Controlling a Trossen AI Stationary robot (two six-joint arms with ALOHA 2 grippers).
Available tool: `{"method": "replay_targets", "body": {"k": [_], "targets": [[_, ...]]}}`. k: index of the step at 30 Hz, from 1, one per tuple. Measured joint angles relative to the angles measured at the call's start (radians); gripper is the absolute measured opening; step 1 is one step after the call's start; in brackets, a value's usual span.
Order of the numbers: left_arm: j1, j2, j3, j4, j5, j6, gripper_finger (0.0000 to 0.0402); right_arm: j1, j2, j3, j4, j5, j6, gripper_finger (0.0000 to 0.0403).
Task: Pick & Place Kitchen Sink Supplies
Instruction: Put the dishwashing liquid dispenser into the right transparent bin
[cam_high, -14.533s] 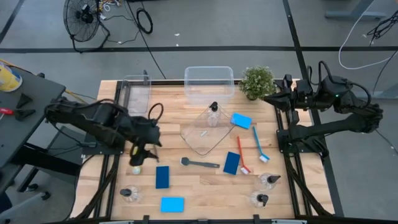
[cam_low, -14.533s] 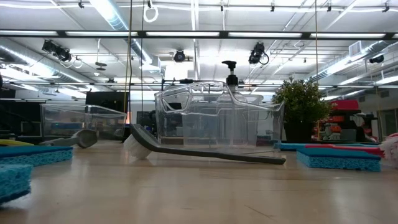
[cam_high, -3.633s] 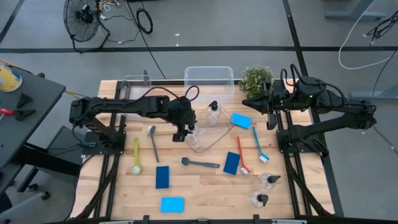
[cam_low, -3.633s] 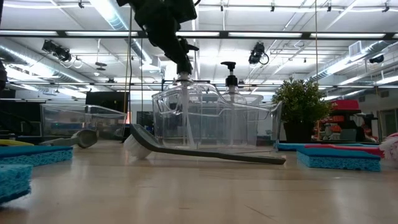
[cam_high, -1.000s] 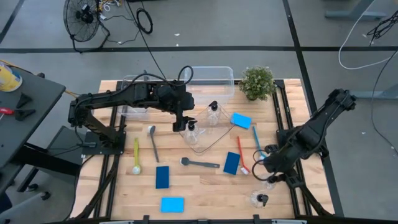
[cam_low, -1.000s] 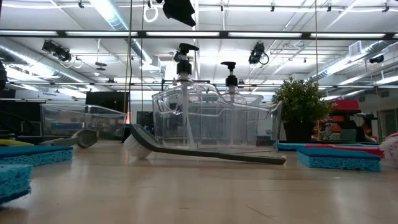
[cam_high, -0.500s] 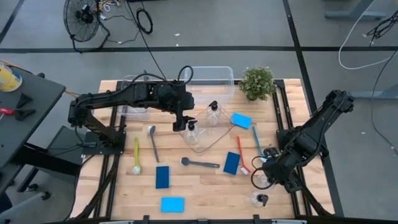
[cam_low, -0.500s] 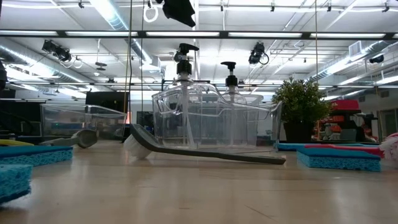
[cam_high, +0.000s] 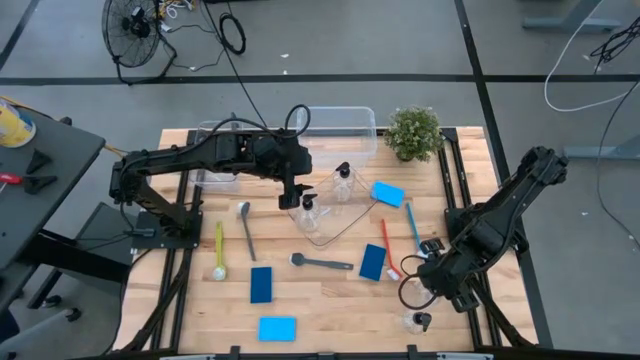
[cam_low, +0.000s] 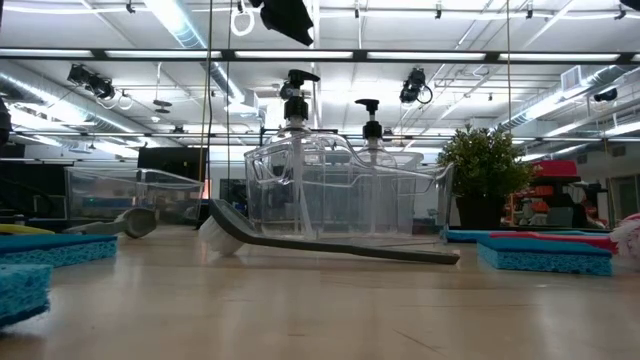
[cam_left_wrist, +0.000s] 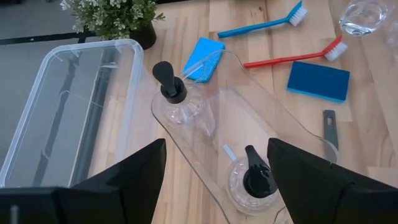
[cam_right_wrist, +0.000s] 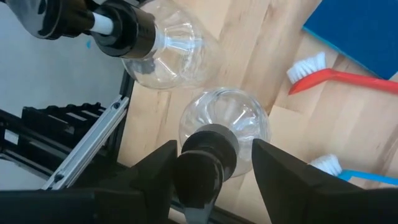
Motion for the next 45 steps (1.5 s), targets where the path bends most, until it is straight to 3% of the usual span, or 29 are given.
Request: {"method": "replay_targets", "body": {"k": [32, 45], "targets": [[0.000, 0.000, 0.000, 0.000, 0.000, 0.000, 0.0287, 0.047, 0.055, 0.000, 0.017, 0.071, 0.010, 0.0207], [0.000, 0.000, 0.000, 0.000, 0.000, 0.000, 0.0287, 0.047, 0.053, 0.002, 0.015, 0.048, 0.003, 0.0125]]}}
